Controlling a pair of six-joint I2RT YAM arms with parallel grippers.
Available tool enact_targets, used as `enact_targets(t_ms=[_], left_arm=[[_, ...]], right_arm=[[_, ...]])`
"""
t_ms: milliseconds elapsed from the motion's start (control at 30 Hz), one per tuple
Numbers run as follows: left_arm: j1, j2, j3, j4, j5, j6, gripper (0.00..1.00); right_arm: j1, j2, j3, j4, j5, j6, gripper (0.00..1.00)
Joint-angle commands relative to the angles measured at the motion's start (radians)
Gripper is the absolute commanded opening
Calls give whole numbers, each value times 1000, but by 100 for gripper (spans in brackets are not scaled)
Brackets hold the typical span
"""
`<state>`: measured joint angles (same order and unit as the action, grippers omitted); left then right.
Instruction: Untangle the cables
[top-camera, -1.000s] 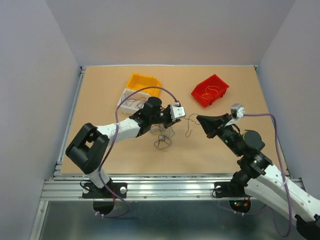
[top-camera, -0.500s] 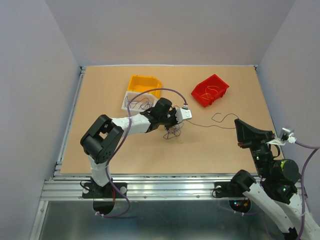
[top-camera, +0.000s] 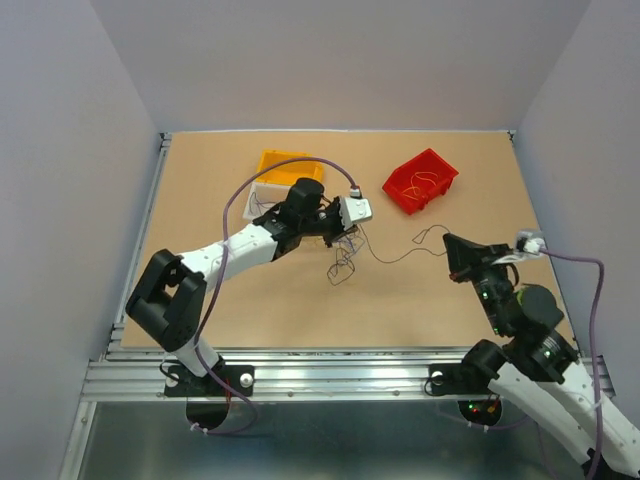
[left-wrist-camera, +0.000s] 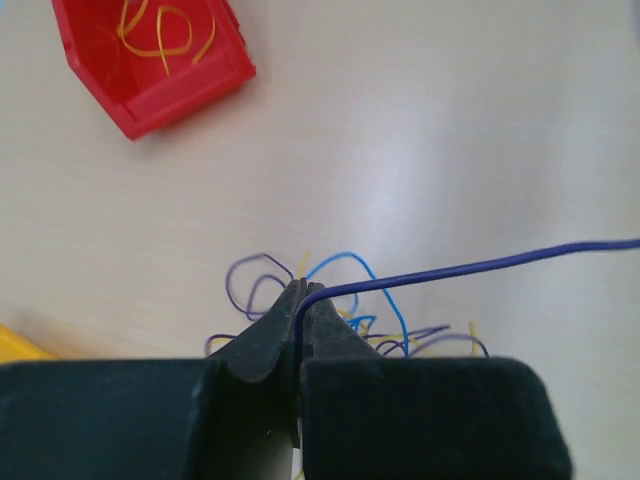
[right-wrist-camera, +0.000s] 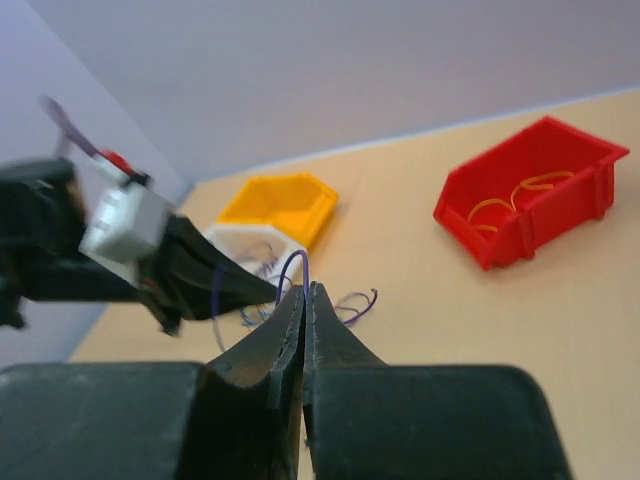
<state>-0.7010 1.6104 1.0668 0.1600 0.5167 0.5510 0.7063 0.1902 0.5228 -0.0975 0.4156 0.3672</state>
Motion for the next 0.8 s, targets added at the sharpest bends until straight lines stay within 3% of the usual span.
enact_targets(t_ms=[0, 233, 333, 367, 500, 600, 767], left_arm=[[-3, -115, -14, 0, 120, -34, 1], [5, -251, -42, -2, 164, -69, 0], [9, -326, -56, 15, 170, -92, 0], [12, -346, -60, 16, 174, -95, 0], [24, -472, -94, 42, 169, -112, 0], [29, -561, -106, 70, 139, -126, 0], [29, -610, -4, 36, 114, -164, 0]], right_arm=[[1, 205, 48, 77, -75, -40, 1], [2, 514, 75, 243, -144, -74, 1], [1, 604, 91, 283, -227, -91, 7], [1, 618, 92, 294, -247, -96, 12], [1, 679, 71, 395, -372, -129, 48], [2, 722, 49, 500, -461, -165, 62], [2, 856, 69, 610, -557, -192, 76]])
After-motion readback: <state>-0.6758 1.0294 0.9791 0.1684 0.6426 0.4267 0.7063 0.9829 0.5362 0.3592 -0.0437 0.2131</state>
